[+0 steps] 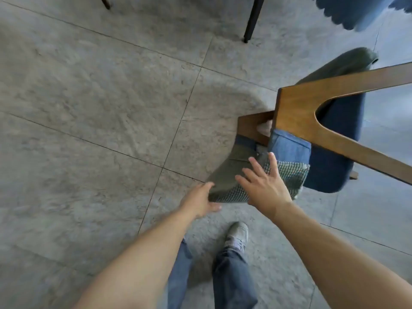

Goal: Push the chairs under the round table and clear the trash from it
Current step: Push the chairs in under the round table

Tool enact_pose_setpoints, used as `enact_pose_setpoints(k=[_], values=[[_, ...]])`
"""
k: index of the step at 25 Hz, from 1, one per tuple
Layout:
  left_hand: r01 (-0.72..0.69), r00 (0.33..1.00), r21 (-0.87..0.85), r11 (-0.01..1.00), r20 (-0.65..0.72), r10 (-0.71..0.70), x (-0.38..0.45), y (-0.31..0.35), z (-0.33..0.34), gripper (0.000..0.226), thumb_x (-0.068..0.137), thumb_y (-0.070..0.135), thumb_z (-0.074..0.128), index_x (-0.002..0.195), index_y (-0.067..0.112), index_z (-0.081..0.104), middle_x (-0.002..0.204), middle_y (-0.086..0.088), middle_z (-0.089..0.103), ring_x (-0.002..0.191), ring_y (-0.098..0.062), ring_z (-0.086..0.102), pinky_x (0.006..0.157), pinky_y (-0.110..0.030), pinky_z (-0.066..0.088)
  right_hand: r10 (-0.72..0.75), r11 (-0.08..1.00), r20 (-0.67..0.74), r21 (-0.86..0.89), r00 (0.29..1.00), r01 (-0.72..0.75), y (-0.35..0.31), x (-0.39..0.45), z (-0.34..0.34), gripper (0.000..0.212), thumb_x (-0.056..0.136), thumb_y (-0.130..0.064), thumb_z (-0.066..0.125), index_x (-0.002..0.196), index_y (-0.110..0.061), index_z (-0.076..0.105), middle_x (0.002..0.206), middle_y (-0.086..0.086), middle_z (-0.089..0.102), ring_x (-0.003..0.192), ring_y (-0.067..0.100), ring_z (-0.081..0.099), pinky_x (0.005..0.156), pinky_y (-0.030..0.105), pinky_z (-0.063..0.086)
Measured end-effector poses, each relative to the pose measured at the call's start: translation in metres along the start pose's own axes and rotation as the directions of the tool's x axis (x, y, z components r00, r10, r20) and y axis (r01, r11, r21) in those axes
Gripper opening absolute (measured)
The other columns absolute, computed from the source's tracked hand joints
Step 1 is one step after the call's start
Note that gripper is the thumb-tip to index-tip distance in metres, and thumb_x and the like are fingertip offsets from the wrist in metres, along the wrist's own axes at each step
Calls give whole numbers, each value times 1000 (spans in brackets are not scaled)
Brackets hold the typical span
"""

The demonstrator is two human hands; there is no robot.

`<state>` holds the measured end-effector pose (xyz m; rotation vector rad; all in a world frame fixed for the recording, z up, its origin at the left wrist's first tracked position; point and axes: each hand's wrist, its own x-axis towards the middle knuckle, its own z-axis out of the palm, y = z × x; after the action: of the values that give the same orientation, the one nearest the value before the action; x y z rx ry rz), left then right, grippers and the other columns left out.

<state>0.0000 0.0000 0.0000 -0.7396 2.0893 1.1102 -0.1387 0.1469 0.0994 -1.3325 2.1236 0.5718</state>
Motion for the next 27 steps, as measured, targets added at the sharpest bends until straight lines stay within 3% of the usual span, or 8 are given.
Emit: enact_pose_setpoints(k=[2, 5, 10, 12, 14, 20, 24, 27], values=[[-32, 999, 50, 998, 11, 31, 18, -2, 15, 81, 73, 45, 81, 141, 23, 43, 138, -4, 53, 124, -24, 52, 100, -42, 47, 60, 996, 16, -72, 998, -58, -5, 14, 5, 50, 93, -19, 59, 140, -22, 44, 140, 7, 49, 148, 36, 16, 99, 77, -23], [-65, 997, 125, 990, 39, 60, 38, -6, 28, 71, 76, 44, 75, 138, 25, 46, 131, -5, 56, 117, -26, 56, 96, -42, 48, 146, 982, 11, -119, 989, -143, -14, 27, 9, 34, 88, -10, 60, 121, -19, 57, 110, 2, 59, 126, 34, 40, 97, 83, -18], [-211, 975, 300, 930, 127, 180, 47, -5, 22, 39, 91, 43, 58, 126, 25, 55, 117, -6, 66, 105, -31, 62, 79, -38, 49, 236, 966, -23, -104, 972, -237, -19, 36, 9, 21, 90, -6, 57, 106, -17, 65, 90, 0, 57, 107, 28, 46, 91, 90, -8], [-197, 979, 276, 941, 108, 173, 42, -2, 21, 22, 93, 40, 52, 107, 25, 60, 100, -6, 69, 92, -32, 65, 71, -38, 51, 240, 967, -37, -76, 970, -242, -18, 35, 9, 21, 91, -4, 55, 105, -16, 65, 89, -1, 57, 106, 28, 45, 90, 90, -8], [-187, 982, 263, 946, 78, 173, 35, 4, 18, 18, 91, 38, 52, 101, 26, 61, 94, -6, 69, 88, -31, 66, 71, -39, 54, 234, 969, -72, -64, 969, -239, -13, 31, 6, 21, 91, -4, 54, 105, -16, 65, 91, 0, 58, 106, 28, 45, 89, 91, -9], [-240, 968, 415, 878, 36, 248, -1, 57, -38, 23, 88, 34, 60, 103, 17, 67, 98, -11, 71, 95, -34, 67, 76, -39, 55, 234, 971, -173, 1, 957, -237, 24, -9, -42, 24, 90, -9, 57, 112, -16, 62, 103, 1, 61, 112, 27, 46, 93, 90, -2], [-251, 955, 528, 811, -3, 298, -58, 114, -102, 29, 93, 35, 59, 113, 15, 60, 108, -11, 68, 101, -33, 64, 79, -38, 50, 207, 978, -260, 60, 943, -198, 54, -57, -94, 30, 88, -29, 68, 115, -19, 59, 107, -2, 58, 112, 25, 45, 95, 90, 6], [-312, 924, 601, 735, 13, 382, -109, 163, -147, 25, 94, 36, 56, 109, 16, 57, 106, -10, 68, 98, -33, 64, 75, -38, 47, 214, 973, -310, 148, 926, -175, 76, -96, -129, 39, 87, -42, 69, 117, -20, 56, 111, -3, 56, 115, 24, 43, 97, 88, 9]])
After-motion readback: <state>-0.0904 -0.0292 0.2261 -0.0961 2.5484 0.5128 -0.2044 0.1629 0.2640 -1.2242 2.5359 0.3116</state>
